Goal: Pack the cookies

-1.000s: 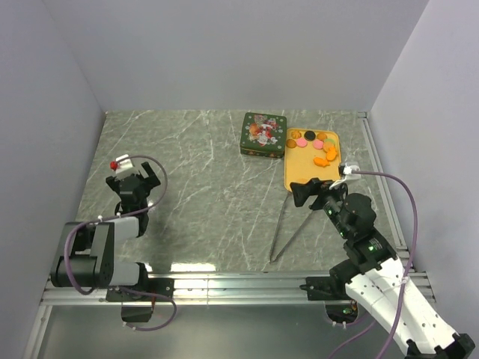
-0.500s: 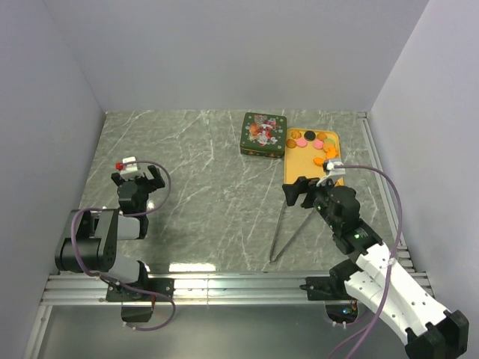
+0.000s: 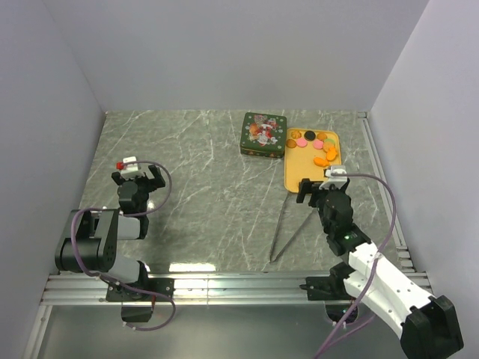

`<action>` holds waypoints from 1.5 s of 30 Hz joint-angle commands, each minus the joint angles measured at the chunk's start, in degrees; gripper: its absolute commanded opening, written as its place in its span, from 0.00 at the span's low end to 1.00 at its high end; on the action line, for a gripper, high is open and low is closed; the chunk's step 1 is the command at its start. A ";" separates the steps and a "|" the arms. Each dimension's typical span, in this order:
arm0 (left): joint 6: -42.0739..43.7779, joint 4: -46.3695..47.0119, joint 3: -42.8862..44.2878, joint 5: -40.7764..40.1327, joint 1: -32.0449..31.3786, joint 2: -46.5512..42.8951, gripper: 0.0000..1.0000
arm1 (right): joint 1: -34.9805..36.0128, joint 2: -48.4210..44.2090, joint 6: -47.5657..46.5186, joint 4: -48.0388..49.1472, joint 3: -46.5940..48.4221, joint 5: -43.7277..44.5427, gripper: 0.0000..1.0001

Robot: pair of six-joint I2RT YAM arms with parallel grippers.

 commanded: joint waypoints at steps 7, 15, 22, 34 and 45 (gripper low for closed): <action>0.88 3.35 0.15 1.16 -0.20 -0.58 1.00 | -9.63 2.11 -5.40 22.92 -11.99 -3.15 1.00; 0.88 3.35 0.15 1.16 -0.20 -0.58 0.99 | -13.23 15.97 -4.68 34.34 -8.75 -5.60 1.00; 0.79 3.35 0.24 1.16 -0.29 -0.58 0.99 | -16.30 28.92 -5.38 29.80 3.45 -12.27 1.00; 0.88 3.35 0.15 1.08 -0.29 -0.58 0.99 | -21.85 32.80 -3.01 50.19 -5.32 -14.32 1.00; 0.97 3.35 0.24 0.99 -0.38 -0.49 0.99 | -21.94 32.71 -2.92 50.44 -5.50 -14.15 1.00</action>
